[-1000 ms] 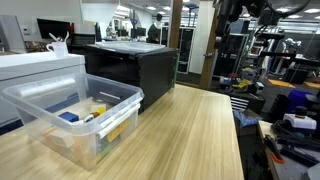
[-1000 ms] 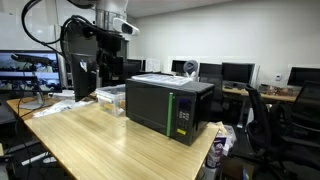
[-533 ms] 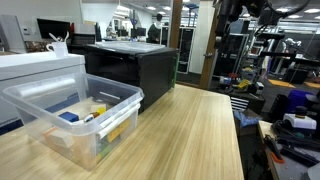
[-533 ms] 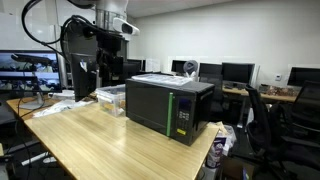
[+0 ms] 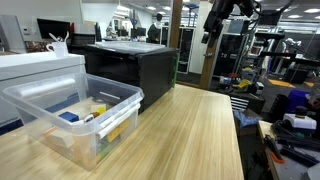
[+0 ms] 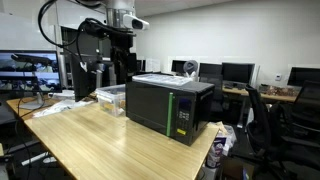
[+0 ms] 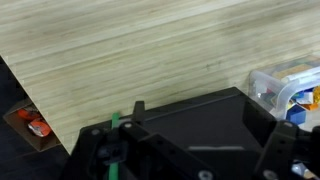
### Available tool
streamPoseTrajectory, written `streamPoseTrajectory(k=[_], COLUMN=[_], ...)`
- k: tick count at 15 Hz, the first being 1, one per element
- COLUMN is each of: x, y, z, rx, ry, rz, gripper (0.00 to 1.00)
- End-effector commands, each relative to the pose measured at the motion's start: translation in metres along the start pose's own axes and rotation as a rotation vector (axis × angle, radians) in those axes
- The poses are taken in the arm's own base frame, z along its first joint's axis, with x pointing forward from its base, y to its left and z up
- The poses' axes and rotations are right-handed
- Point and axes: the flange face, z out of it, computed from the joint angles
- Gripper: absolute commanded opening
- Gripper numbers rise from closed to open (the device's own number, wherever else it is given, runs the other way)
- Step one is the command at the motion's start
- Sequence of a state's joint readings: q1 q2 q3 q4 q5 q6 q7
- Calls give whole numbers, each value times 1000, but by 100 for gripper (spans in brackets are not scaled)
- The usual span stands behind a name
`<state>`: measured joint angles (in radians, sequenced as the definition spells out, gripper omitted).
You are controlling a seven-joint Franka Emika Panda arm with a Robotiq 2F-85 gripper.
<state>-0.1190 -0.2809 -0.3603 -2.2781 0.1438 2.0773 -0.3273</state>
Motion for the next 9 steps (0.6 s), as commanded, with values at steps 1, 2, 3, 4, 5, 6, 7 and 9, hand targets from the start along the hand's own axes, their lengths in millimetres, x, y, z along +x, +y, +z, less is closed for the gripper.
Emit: streamPoseTrajectory(k=[1, 2, 3, 4, 5, 6, 7, 9], x=[27, 31, 35, 40, 44, 50, 55, 66], y=[22, 27, 33, 39, 45, 51, 57, 65], z=[3, 4, 6, 8, 9, 11, 13, 14], rx=[1, -6, -17, -36, -47, -59, -72, -100], ry=[30, 27, 20, 16, 15, 13, 14, 21], rz=[44, 52, 56, 54, 61, 65, 64, 45], gripper=[100, 100, 100, 100, 100, 100, 100, 100])
